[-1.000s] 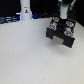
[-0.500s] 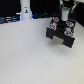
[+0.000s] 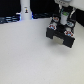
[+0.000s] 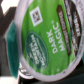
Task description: Open the kcup holder, insert the kcup into the holder, and close the kcup holder
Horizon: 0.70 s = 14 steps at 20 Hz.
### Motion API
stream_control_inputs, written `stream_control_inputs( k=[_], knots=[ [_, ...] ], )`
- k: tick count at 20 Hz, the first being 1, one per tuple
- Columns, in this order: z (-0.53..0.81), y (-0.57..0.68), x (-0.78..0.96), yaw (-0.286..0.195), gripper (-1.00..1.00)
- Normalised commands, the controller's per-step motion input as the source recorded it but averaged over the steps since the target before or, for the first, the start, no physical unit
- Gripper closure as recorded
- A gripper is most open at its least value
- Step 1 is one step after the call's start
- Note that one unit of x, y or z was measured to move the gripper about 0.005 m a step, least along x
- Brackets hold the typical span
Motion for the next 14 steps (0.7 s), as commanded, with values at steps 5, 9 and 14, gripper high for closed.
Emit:
stream_control_inputs(
  k=[5,9,14],
  knots=[
    [-0.15,-0.01,0.05,0.000,1.00],
    [-0.16,-0.02,0.09,-0.010,1.00],
    [-0.17,-0.05,0.02,-0.010,1.00]
  ],
)
